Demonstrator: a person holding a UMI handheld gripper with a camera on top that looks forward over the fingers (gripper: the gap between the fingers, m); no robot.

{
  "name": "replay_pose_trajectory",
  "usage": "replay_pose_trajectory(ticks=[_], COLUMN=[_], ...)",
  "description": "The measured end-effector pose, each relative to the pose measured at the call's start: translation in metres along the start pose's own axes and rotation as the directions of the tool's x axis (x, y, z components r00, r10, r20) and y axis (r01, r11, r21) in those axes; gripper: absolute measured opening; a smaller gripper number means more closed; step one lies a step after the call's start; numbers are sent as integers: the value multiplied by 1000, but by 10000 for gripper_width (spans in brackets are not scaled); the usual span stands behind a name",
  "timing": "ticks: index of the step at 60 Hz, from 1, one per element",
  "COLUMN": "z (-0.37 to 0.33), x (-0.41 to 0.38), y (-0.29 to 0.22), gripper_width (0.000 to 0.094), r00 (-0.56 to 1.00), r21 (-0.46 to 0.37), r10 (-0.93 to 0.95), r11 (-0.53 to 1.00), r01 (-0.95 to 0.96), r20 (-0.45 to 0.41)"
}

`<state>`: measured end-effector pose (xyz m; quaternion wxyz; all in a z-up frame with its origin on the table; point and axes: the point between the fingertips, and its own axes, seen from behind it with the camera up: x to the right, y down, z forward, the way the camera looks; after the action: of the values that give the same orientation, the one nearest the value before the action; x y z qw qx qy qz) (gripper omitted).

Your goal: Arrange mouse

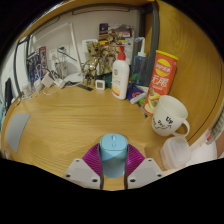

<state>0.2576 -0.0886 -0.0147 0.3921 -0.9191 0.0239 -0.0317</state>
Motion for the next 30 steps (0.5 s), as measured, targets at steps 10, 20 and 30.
replay_pose_trajectory(ticks=[10, 20, 30], z=[-19, -81, -143], x=[-3, -52, -146], y=[-28, -122, -191], gripper_width=[266, 267, 266], r00=[998, 996, 999], r21=[22, 174, 292], r10=[7, 16, 23], r11=[1000, 985, 956], r01=[-5, -1, -9], r20=[-61, -86, -42])
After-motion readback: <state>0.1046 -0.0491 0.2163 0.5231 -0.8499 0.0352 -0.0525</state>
